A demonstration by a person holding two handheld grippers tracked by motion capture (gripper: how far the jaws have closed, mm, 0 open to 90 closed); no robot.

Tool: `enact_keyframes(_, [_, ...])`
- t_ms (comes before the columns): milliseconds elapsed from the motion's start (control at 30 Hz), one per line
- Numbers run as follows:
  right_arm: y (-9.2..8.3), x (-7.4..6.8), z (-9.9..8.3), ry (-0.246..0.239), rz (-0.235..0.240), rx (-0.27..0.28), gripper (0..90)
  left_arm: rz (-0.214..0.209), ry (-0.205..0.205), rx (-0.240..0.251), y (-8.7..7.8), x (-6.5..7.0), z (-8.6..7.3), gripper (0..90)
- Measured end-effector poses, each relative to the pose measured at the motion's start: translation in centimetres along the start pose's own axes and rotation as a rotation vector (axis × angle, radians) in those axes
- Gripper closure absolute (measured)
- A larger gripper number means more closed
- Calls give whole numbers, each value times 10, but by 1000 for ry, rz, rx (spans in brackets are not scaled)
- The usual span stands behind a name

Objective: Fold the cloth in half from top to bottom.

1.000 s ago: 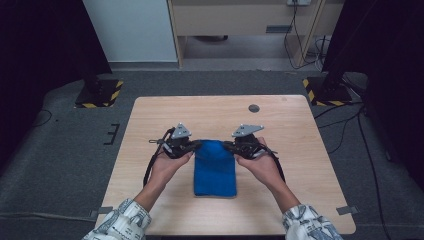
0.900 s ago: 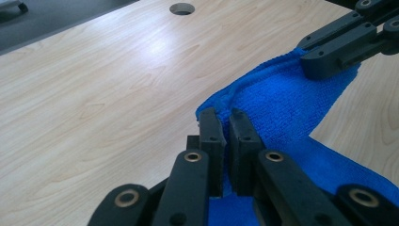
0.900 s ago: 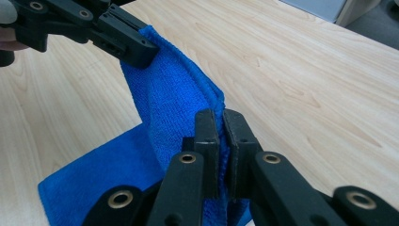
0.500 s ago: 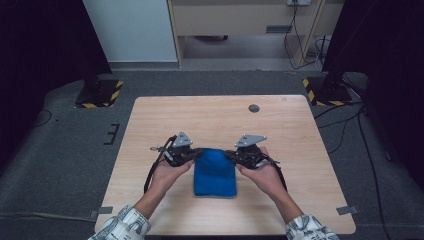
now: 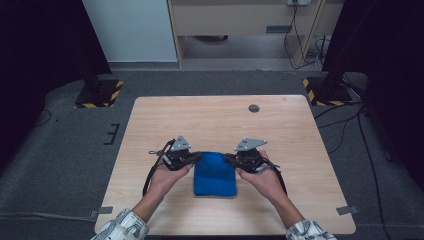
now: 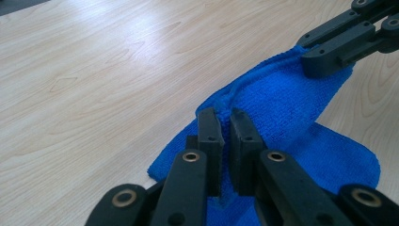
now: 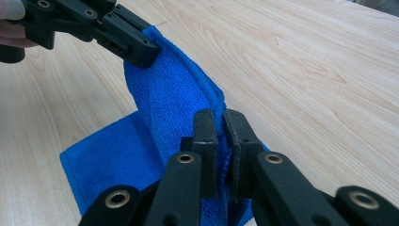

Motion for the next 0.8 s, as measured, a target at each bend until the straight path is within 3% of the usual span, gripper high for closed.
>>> enact_keyframes(800, [5, -10, -29, 4, 15, -41, 820, -41, -7, -26, 4, 13, -28, 819])
Point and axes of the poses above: each handheld gripper's, and its own axes: y roughly forward along the jaws, z roughly out of its top, x roughly to its right, the point moved 1 cm from there along y, roughly forward along the jaws, and after that the axes turned 4 degrees about y, right-handed, at the moved point
